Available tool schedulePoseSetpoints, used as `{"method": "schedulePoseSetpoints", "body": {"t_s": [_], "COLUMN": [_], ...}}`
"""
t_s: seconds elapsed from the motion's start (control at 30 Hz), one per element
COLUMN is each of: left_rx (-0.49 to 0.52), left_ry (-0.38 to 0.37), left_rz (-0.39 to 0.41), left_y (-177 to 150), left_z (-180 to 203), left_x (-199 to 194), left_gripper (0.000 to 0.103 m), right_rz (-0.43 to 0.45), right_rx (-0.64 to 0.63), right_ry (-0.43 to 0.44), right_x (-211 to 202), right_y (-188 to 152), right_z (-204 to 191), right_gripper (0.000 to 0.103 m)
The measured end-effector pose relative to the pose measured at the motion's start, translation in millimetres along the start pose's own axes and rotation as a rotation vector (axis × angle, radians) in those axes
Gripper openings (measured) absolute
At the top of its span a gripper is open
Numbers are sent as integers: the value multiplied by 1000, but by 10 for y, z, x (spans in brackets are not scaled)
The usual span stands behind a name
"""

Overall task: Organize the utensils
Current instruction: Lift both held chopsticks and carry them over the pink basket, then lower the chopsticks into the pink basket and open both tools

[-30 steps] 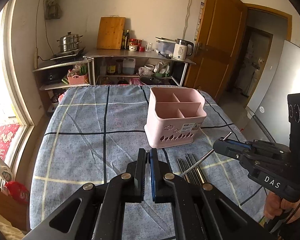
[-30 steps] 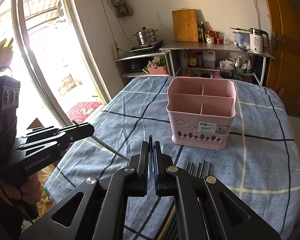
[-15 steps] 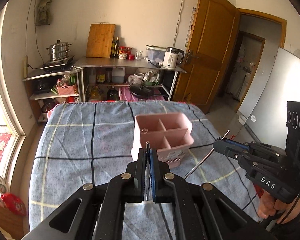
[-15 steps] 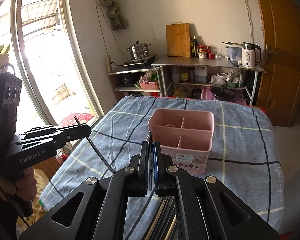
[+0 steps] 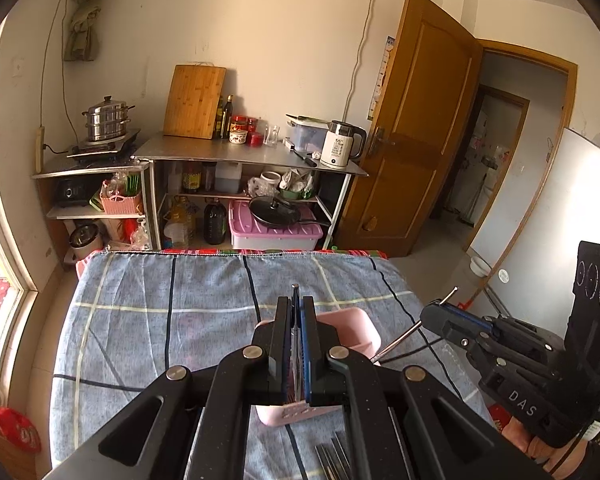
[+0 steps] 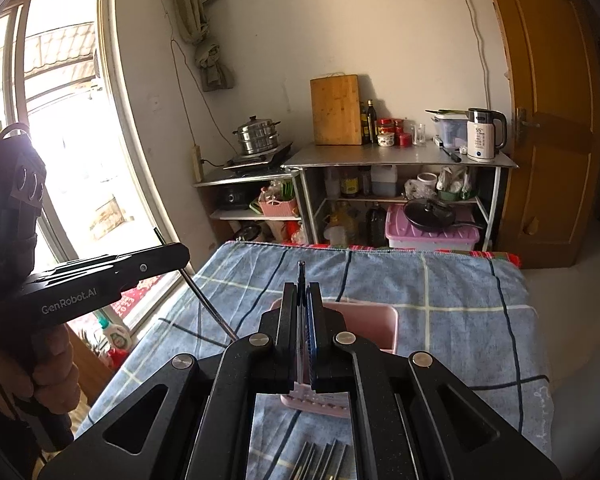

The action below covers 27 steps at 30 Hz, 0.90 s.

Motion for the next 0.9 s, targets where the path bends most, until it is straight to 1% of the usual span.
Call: {"method": "schedulePoseSetpoints", "body": {"t_s": [0.17,0.37,0.53,0.67,0.73,0.8,0.87,0.9], "left_rx": [-11,-19,-29,-32,-33,-30,-21,-20], "left_ry": [5,17,22,20,26,30,40,40], "left_rz": [-18,-67,-101,-100,-92,-74,-61,-52], "left_y": [-94,-375,-568,-621,-610,-590,-571,-560], "left_z": [-50,-147,-224,-264,-280,-280,-281,-278], "left_x": [257,536,704,742,726,684,628,588], "left_gripper": [4,4,4,4,5,7,12,13], "right_rz": [-30,-91,-137,-163,-163,-152,-141,-135], "right_rx": [7,39,63,87,83,81,88,88], "right_ry": [-10,-19,-18,-4,-9,-13,-5,-5], "right_x": [236,458,558,596,587,565,524,501], "right_y": [-103,-383,-539,-600,-592,-560,-524,-512], "right_z": [66,200,274,323,345,354,357,348], "right_gripper": [4,4,4,4,5,9,12,12]}}
Point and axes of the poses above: each gripper's, at about its wrist camera, not at the fingertips, and x roughly the way its jaws point, z to its right, y to its top, the point moved 5 cm from there along x, roughly the way its jaws point, and after that the axes turned 14 degrees about z, right-handed, at the moved point
